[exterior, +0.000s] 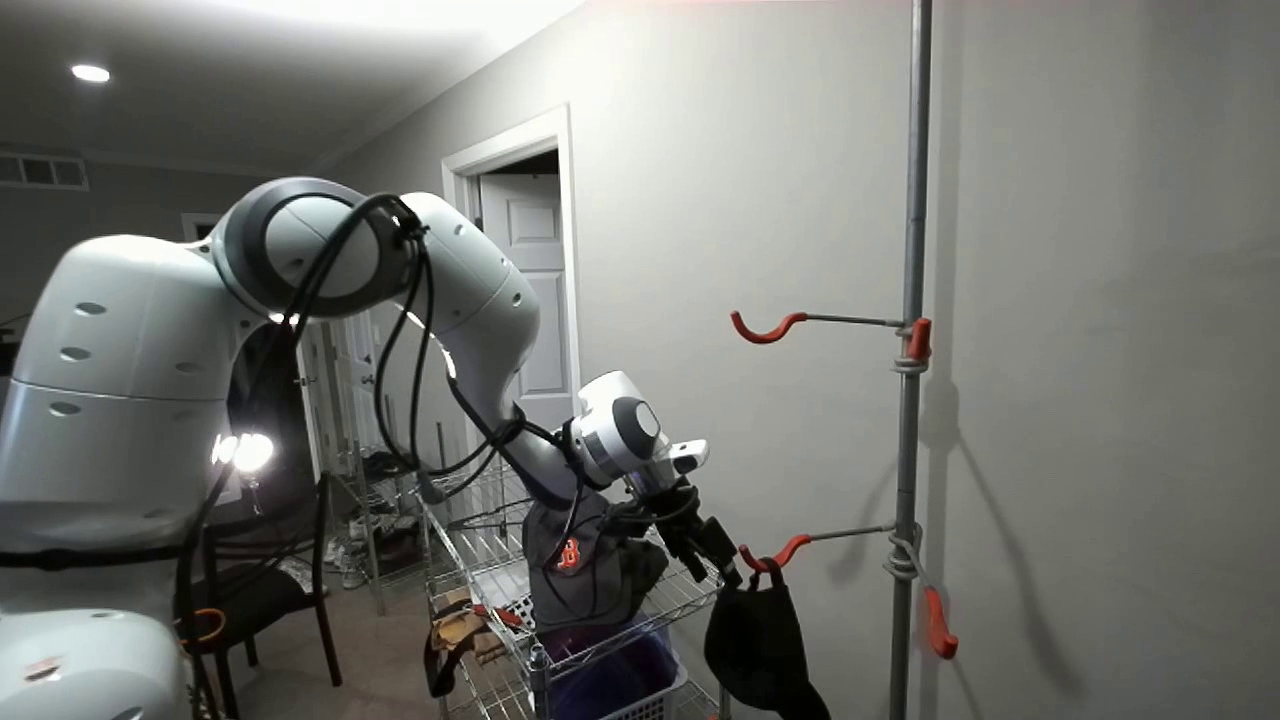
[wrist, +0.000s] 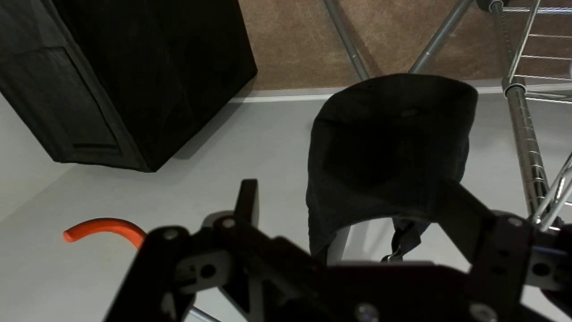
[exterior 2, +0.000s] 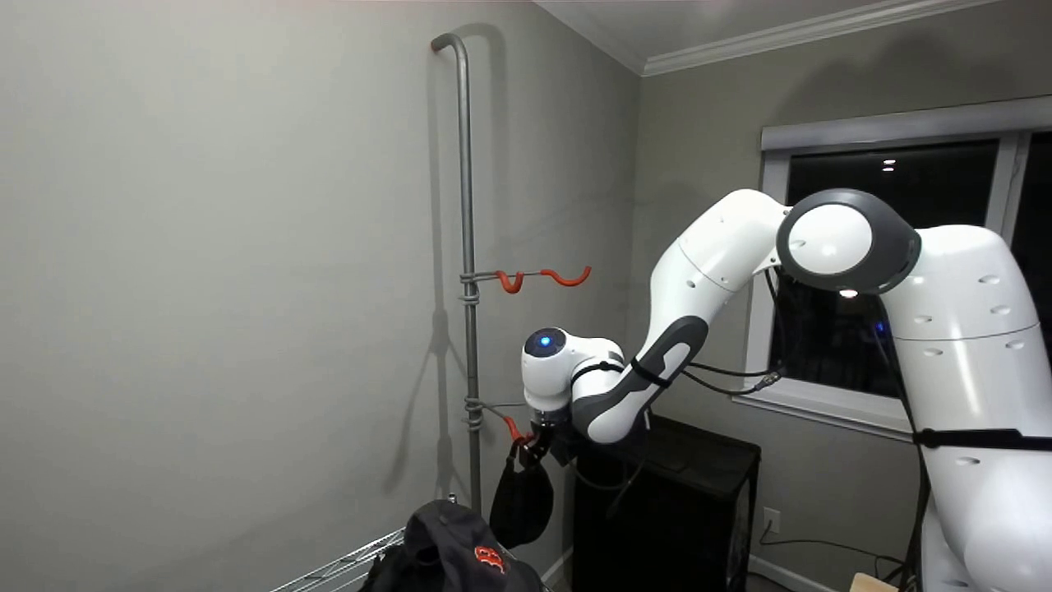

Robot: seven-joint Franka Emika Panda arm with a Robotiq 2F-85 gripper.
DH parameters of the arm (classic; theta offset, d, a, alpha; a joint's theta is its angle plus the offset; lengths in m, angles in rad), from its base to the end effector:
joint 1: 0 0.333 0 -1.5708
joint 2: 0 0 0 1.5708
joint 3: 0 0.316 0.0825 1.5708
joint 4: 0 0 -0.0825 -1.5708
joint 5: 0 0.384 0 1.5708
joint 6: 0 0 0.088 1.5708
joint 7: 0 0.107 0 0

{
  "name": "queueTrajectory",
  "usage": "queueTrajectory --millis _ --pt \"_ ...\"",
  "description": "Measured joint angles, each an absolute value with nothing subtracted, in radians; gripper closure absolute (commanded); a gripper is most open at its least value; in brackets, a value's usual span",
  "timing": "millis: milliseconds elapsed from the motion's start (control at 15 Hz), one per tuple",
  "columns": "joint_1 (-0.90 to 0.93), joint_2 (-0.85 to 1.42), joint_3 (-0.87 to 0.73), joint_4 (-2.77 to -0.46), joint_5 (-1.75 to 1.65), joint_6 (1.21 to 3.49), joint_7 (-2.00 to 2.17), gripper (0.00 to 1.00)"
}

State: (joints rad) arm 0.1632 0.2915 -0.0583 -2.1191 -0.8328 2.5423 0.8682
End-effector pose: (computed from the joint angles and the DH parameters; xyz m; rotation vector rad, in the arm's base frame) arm 0.5817 0.0710 0.2841 2.6934 -0.1178 0.4796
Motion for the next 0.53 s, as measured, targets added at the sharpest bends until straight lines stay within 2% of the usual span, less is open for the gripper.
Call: queueTrajectory --millis 267,533 --pt "0.166 0.291 -0.059 -2.117 -0.847 2.542 0.880 0.00" --pt "0.192 0.291 -0.078 -2.108 -1.061 2.627 1.109 0.00"
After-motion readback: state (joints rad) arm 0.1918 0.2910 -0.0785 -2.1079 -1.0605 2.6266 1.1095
